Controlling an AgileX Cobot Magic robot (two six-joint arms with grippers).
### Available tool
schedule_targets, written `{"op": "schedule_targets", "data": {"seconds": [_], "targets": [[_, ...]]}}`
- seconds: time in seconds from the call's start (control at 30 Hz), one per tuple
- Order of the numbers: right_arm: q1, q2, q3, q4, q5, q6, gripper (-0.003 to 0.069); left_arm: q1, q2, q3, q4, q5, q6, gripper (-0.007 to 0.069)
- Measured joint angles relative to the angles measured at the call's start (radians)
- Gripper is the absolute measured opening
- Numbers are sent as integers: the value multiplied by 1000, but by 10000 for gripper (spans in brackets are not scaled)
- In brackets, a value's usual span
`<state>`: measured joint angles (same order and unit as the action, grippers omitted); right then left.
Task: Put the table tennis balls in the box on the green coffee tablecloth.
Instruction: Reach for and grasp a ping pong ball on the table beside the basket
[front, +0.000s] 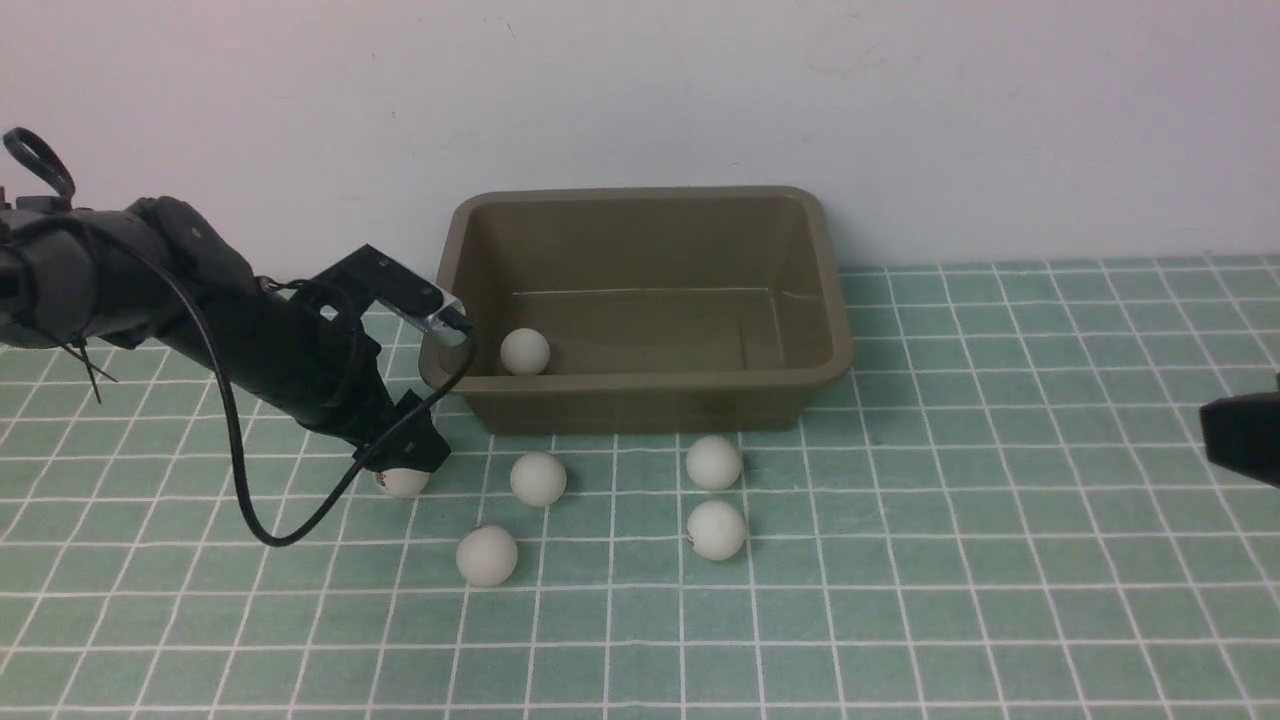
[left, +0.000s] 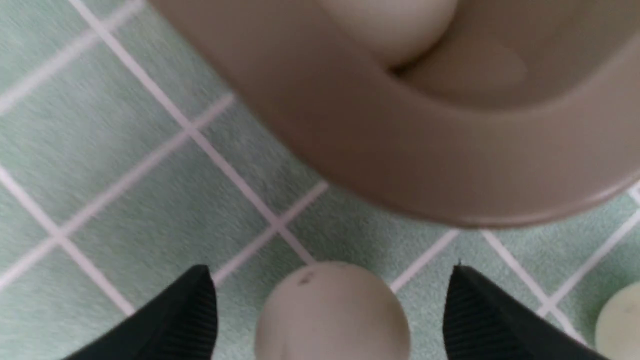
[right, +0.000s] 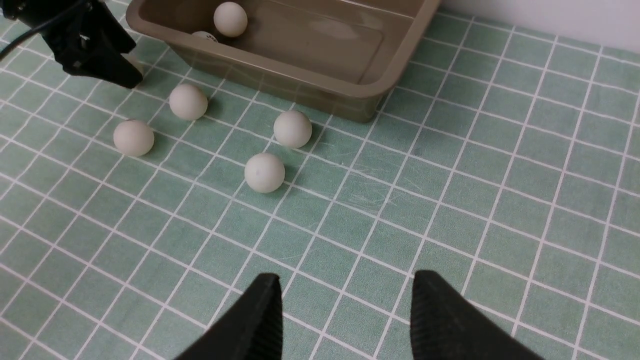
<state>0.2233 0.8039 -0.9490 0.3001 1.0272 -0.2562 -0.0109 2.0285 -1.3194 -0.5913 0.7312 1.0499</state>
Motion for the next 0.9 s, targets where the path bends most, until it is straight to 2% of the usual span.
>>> {"op": "schedule_targets", "data": {"seconds": [0.1,0.2,0.3,0.73,0.9], "targets": [[0,0,0,0,0,0,325,0,14,0,10,11,-17,524],[0,0,0,0,0,0,325,0,23,0,23,18,-41,457],[0,0,0,0,0,0,325,-1,20,0,27,21,-63,345],[0,0,0,-4,0,-1,325,-1,-151,0,97,104,-85,353],[0,0,0,-4,0,-1,325,-1,-221,0,30,102,-53,353]]}}
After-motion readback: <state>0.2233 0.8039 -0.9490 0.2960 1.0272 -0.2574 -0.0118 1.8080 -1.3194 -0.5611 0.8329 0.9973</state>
